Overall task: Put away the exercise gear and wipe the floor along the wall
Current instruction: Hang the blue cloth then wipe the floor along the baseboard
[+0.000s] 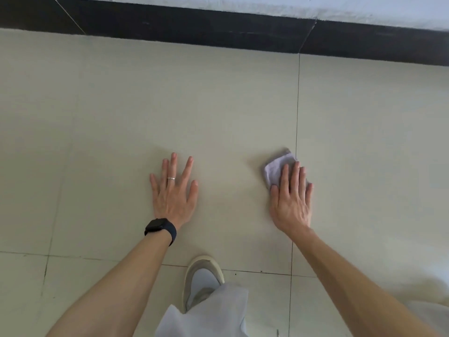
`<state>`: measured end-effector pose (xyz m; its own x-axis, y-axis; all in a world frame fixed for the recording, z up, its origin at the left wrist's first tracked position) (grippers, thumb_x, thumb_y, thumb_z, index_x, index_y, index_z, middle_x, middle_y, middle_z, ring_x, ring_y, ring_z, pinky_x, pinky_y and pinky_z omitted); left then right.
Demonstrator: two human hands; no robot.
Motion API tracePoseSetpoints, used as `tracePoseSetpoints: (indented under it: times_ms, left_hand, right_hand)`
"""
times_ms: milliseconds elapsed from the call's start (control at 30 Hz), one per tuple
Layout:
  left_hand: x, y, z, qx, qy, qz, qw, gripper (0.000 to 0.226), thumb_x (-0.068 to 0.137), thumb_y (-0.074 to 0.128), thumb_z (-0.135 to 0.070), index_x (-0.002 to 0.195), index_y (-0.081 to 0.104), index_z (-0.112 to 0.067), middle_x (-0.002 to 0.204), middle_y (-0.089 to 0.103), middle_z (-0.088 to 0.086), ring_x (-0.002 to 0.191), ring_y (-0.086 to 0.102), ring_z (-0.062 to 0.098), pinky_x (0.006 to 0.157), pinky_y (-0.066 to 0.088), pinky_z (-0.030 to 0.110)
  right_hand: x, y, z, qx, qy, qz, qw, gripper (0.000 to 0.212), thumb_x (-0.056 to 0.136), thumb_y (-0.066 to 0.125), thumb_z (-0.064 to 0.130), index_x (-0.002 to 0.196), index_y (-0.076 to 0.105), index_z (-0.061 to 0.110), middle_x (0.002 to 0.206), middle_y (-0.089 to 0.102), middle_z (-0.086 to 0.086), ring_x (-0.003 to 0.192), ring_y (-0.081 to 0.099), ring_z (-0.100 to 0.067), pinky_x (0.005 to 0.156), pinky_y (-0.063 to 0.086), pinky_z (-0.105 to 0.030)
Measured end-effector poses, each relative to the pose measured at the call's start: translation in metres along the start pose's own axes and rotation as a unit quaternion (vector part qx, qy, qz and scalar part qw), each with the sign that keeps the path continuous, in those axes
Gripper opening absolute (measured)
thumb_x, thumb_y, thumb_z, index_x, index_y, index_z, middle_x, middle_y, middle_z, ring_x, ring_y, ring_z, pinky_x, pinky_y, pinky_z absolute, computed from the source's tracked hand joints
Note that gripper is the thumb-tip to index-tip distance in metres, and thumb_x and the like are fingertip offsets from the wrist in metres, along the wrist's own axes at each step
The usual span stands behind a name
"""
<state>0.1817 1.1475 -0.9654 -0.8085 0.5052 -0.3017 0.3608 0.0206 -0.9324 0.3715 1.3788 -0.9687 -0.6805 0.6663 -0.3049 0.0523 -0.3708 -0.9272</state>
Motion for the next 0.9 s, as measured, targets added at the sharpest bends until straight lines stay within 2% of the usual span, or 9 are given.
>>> tracePoseSetpoints:
  times_ms: [100,233,300,433,533,600,700,800,900]
  left_hand:
    - [0.004,-0.006,0.030,0.004,-0.040,0.003,0.999,0.061,0.100,0.016,-0.054,0.157,-0.001,-0.042,0.166,-0.012,-0.002,0.154,-0.006,0.024,0.121,-0.001,0.057]
    - [0.010,-0.012,0.059,0.005,-0.081,0.007,0.997,0.063,0.097,0.013,-0.057,0.156,-0.003,-0.044,0.167,-0.009,-0.001,0.154,-0.004,0.025,0.121,0.000,0.058]
    - [0.013,-0.014,0.070,0.003,-0.094,0.007,0.996,0.063,0.096,0.011,-0.059,0.156,-0.004,-0.044,0.167,-0.010,-0.001,0.154,-0.006,0.025,0.120,-0.003,0.057]
    - [0.017,-0.012,0.088,-0.014,-0.116,0.008,0.993,0.064,0.095,0.008,-0.063,0.154,-0.007,-0.047,0.165,-0.017,-0.005,0.153,-0.012,0.020,0.121,-0.006,0.055]
    - [0.017,-0.009,0.090,-0.026,-0.115,-0.008,0.993,0.063,0.095,0.011,-0.065,0.154,-0.006,-0.048,0.165,-0.017,-0.009,0.153,-0.011,0.018,0.122,-0.005,0.054]
    - [0.018,-0.007,0.091,-0.021,-0.118,-0.009,0.993,0.063,0.095,0.012,-0.065,0.154,-0.005,-0.048,0.165,-0.015,-0.009,0.153,-0.010,0.018,0.122,-0.004,0.054]
    - [0.019,-0.005,0.092,-0.011,-0.120,-0.013,0.993,0.064,0.094,0.015,-0.064,0.154,-0.004,-0.049,0.166,-0.012,-0.009,0.154,-0.008,0.018,0.122,0.000,0.055]
    - [0.017,-0.003,0.094,-0.011,-0.119,-0.023,0.993,0.066,0.094,0.021,-0.061,0.155,0.001,-0.047,0.167,-0.008,-0.009,0.154,-0.002,0.019,0.122,0.004,0.056]
    - [0.016,-0.003,0.094,-0.009,-0.116,-0.025,0.993,0.066,0.094,0.022,-0.061,0.156,0.003,-0.046,0.167,-0.007,-0.008,0.154,-0.002,0.018,0.122,0.002,0.055]
  right_hand:
    - [-0.008,0.011,0.041,-0.002,0.012,-0.017,1.000,0.064,0.104,0.018,0.042,0.160,0.001,0.016,0.167,-0.007,-0.011,0.154,-0.009,-0.027,0.123,0.007,-0.057]
    - [-0.069,0.041,0.096,-0.075,-0.321,0.052,0.943,0.061,0.105,0.028,0.042,0.160,0.017,0.018,0.168,0.006,-0.005,0.155,0.005,-0.023,0.118,0.019,-0.054]
    - [-0.047,0.039,0.096,-0.087,-0.365,0.057,0.925,0.060,0.105,0.028,0.045,0.159,0.018,0.021,0.168,0.008,-0.001,0.155,0.008,-0.019,0.120,0.017,-0.052]
    - [0.048,0.009,0.075,-0.072,-0.130,0.014,0.989,0.060,0.106,0.018,0.046,0.160,0.000,0.027,0.167,-0.010,0.002,0.154,-0.010,-0.016,0.124,-0.005,-0.049]
    - [0.102,-0.015,0.070,0.013,0.076,-0.004,0.997,0.063,0.106,0.019,0.042,0.160,-0.003,0.018,0.167,-0.012,-0.007,0.154,-0.012,-0.024,0.122,0.001,-0.059]
    - [0.104,-0.011,0.085,0.023,0.089,-0.020,0.996,0.065,0.105,0.019,0.041,0.160,-0.001,0.013,0.167,-0.009,-0.011,0.154,-0.010,-0.027,0.121,0.003,-0.061]
    - [0.057,0.013,0.122,-0.058,-0.122,-0.001,0.991,0.065,0.103,0.019,0.045,0.160,0.007,0.014,0.168,-0.002,-0.010,0.155,-0.004,-0.026,0.123,0.001,-0.054]
    - [0.027,0.028,0.132,-0.110,-0.368,0.056,0.921,0.061,0.105,0.021,0.046,0.159,0.017,0.018,0.168,0.007,-0.005,0.155,0.006,-0.021,0.121,0.014,-0.054]
    - [0.082,0.013,0.124,-0.123,-0.375,0.037,0.918,0.061,0.105,0.020,0.049,0.159,0.019,0.020,0.167,0.009,-0.003,0.154,0.005,-0.018,0.119,0.020,-0.055]
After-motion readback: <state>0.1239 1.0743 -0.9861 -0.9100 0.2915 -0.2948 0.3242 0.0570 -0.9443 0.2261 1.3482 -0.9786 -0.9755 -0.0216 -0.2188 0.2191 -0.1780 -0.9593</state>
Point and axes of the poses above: each hand's wrist, its own x-axis towards the middle knuckle, its own y-axis out of the palm, z = x × y, the point moved 4 cm from there along x, towards the middle knuckle
